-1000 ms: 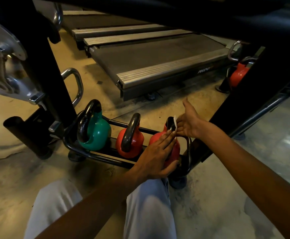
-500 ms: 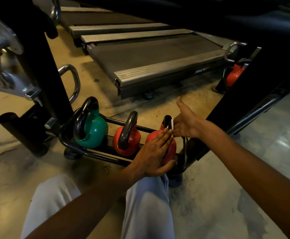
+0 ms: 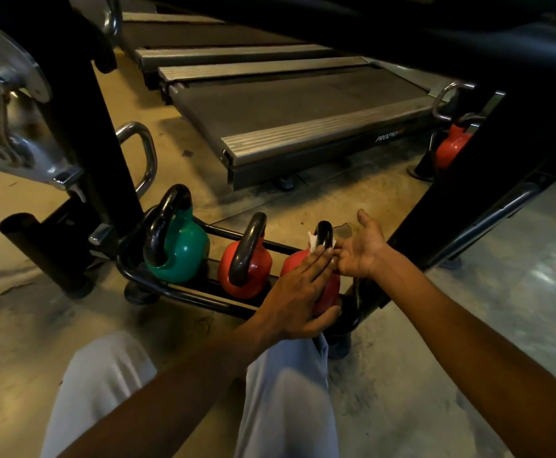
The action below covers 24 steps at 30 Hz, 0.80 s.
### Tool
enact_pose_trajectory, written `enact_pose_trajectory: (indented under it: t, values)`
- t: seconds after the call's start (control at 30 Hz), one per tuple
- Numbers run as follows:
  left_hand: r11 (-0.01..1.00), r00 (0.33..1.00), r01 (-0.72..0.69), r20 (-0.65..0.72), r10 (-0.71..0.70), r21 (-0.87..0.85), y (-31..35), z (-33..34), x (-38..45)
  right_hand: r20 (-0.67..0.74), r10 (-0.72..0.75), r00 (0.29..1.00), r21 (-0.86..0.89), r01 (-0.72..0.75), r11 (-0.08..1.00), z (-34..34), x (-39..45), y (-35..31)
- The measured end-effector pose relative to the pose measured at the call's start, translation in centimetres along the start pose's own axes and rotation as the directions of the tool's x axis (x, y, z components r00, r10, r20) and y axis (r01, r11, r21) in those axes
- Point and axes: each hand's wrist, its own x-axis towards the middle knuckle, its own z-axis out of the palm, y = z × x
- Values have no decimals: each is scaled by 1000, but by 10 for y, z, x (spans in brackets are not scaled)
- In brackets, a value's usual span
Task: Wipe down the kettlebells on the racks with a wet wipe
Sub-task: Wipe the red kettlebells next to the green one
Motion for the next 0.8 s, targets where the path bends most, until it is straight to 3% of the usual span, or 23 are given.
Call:
enact_pose_trajectory:
  t: [0.1,0.27,0.37,0.43,0.53,0.63,0.7,0.73,0.8]
  values:
    - [1000,1000,0,15,0,9,-2,-2,0,-13,-27,1000,73,28,997,9,8,5]
    - [1000,1000,-12,-6,12,18,-4,0,0,45,11,999,-61,-9,998,-5,5,6]
    - [1000,1000,-14,-4,14,7,-6,2,-1,-15,-126,992,-83,125,989,-1,12,8]
    - [1000,1000,-12,12,12,17,-7,2,-1,-37,-286,958,-186,274,944,8,13,13]
    - [999,1000,-20,13,20,30,-8,1,-1,71,-528,846,-543,477,691,14,8,23]
    - [999,999,-38,-3,38,29,-8,1,-1,266,-597,757,-831,494,256,8,1,17]
    - [999,999,-35,-13,36,24,-6,-1,-1,397,-593,701,-896,437,-84,6,1,4]
    - [999,999,-30,-18,30,27,-6,-2,-1,438,-574,693,-892,413,-182,6,6,-4]
    - [999,999,-34,-32,35,32,-4,-4,-1,485,-511,710,-874,396,-281,11,13,-14]
